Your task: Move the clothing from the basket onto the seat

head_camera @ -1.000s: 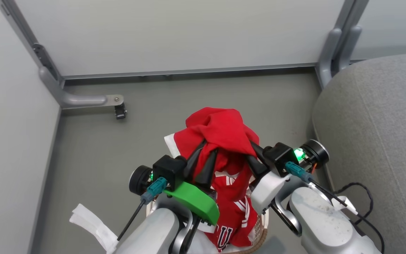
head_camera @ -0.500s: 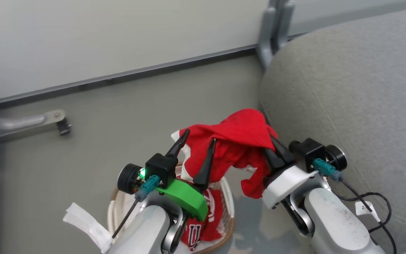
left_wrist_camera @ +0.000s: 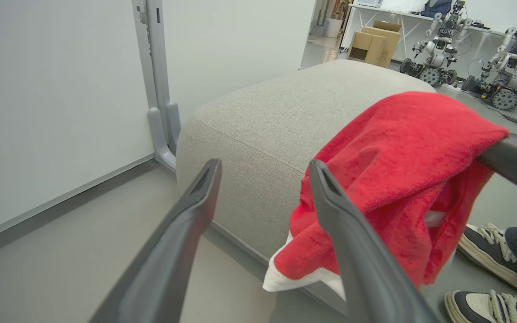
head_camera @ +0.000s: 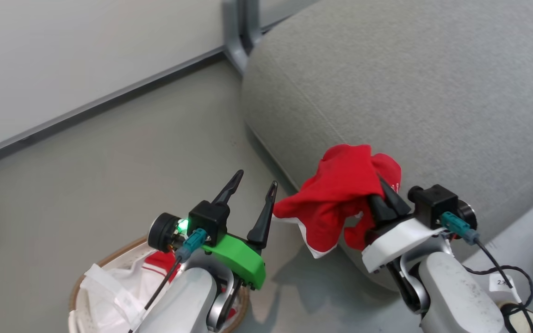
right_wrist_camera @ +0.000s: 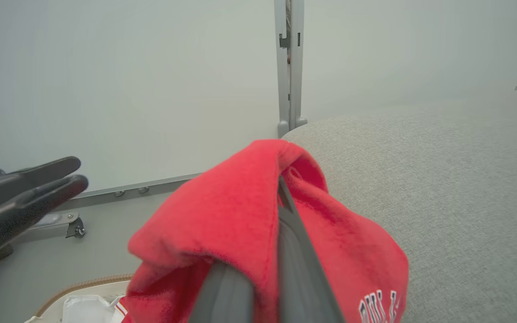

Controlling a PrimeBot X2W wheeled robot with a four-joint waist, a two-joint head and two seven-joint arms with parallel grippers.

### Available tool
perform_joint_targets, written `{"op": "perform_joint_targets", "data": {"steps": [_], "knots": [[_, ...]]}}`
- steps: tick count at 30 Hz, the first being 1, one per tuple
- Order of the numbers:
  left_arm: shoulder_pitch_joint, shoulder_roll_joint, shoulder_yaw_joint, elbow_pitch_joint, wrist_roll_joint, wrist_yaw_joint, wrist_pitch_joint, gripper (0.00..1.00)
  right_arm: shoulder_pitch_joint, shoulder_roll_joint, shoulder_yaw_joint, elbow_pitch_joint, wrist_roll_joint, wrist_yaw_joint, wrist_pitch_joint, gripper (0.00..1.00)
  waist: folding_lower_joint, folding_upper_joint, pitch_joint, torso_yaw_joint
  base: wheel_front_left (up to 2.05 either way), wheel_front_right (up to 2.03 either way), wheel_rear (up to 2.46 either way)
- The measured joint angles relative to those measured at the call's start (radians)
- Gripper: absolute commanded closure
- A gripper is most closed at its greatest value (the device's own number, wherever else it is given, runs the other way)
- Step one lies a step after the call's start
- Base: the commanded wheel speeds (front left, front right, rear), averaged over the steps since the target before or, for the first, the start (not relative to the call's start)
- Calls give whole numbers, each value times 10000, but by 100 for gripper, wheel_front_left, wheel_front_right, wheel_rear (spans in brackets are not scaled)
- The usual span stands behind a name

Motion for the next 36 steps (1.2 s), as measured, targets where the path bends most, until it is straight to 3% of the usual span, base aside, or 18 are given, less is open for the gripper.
{"op": "perform_joint_targets", "data": {"steps": [7,12,18,27,36], "knots": [[-310,-8,-176,259,44,-165,0,0,125,-8,-727,-6,50,0,0,100,0,0,470,-663,0,0,0],[-411,-6,-58,516,244,-161,0,0,-844,-186,-1254,518,428,0,0,100,0,0,956,-799,0,0,0],[-497,-4,209,748,777,-265,0,0,-2641,-1333,-1839,1239,339,0,-2,100,0,0,1557,-757,0,0,0],[-1408,33,276,897,1496,-485,0,0,-5542,-3114,-2671,2554,-635,0,0,100,0,0,2804,-48,0,0,0],[-1917,94,426,819,1827,-500,0,0,-7231,-4084,-4061,3820,-1758,2,-2,100,1,0,4052,764,0,0,0]]}}
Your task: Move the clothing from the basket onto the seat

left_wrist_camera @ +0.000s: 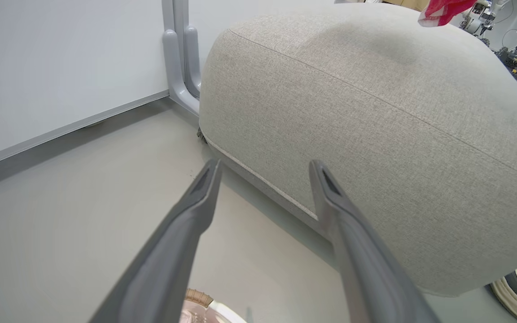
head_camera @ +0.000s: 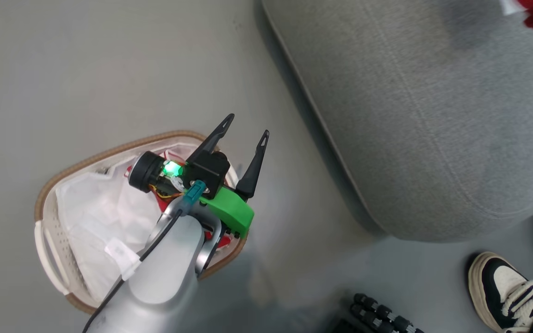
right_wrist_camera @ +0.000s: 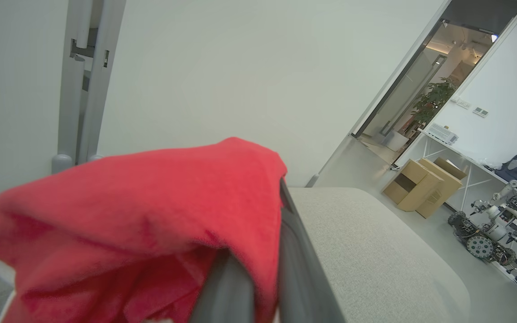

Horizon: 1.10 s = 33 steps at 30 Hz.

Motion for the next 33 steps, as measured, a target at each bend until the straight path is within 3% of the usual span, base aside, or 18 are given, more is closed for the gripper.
{"op": "perform_joint_targets", "data": {"steps": [7,11,13,14,21,33], "knots": [[-91,-4,105,-207,86,27,0,0,-229,-157,-1912,828,-671,0,2,100,0,0,795,693,0,0,0],[-74,-6,213,-284,73,50,0,0,200,146,-2098,988,-1174,0,0,99,1,0,1085,1066,0,0,0],[-35,-12,282,-334,71,50,0,0,504,389,-2341,1028,-1179,0,0,28,1,0,1206,1223,0,0,0],[-19,-12,316,-341,71,50,0,0,623,464,-2393,966,-1185,0,0,0,1,0,1240,1275,0,0,0],[189,-4,512,-291,75,40,0,0,2093,1440,-2079,297,-1024,0,0,0,1,0,1050,1337,0,0,0],[841,-67,708,-477,-232,81,0,0,4250,1904,-1003,-798,-65,0,0,0,0,0,-132,1472,0,0,0]]}}
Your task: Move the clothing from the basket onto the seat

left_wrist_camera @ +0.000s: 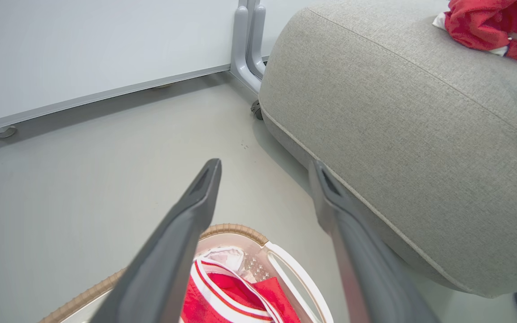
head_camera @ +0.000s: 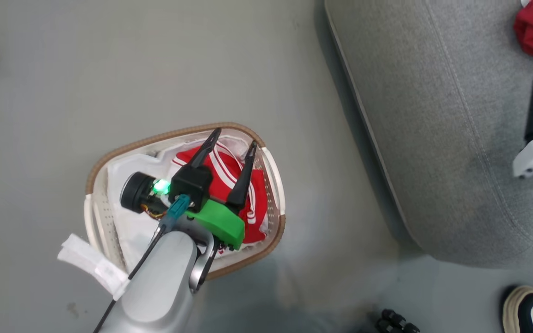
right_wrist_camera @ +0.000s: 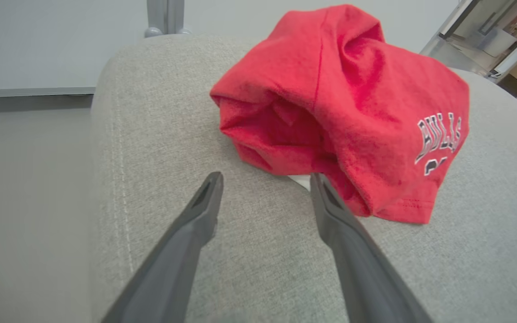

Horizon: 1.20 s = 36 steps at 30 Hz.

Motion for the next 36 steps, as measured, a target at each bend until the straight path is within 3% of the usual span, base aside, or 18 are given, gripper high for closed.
{"op": "perform_joint_targets", "data": {"steps": [15,25,36], "knots": [[1590,-10,1910,-1024,550,1181,0,0,1114,1018,1850,-1569,476,0,0,0,0,0,-1501,1179,0,0,0],[2557,4,3323,-1170,984,1200,0,0,1987,1569,2151,-2383,811,-2,0,0,0,-1,-2588,1764,0,0,0],[3783,-4,3810,-1534,1091,1137,0,0,3461,1935,2008,-2773,656,0,0,0,-1,0,-3815,2093,0,0,0]]}}
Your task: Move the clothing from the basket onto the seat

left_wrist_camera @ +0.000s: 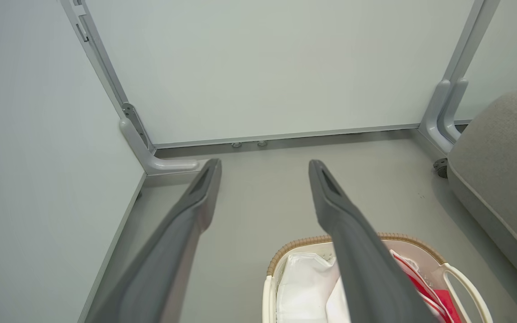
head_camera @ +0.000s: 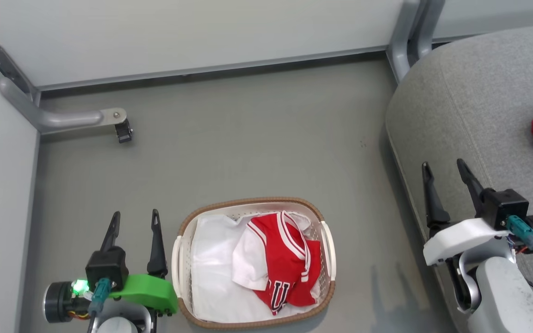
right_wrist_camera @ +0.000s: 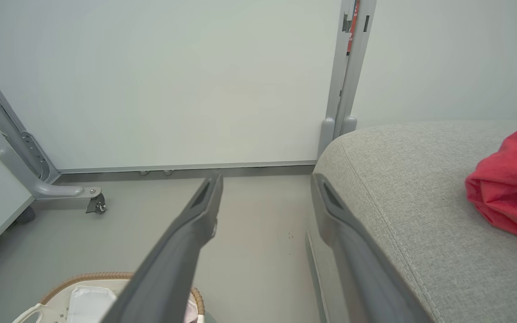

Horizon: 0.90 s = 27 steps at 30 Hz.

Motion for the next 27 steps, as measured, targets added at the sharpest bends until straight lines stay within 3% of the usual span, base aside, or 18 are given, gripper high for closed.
{"op": "perform_joint_targets", "data": {"steps": [15,27], "knots": [[1483,-4,-146,-207,-663,35,0,0,1570,201,257,42,-276,-2,0,0,-1,0,-1361,127,0,0,0],[1606,-2,-362,-29,-667,-274,0,0,1510,232,430,23,-332,-2,0,0,0,0,-1336,-87,0,0,0]]}}
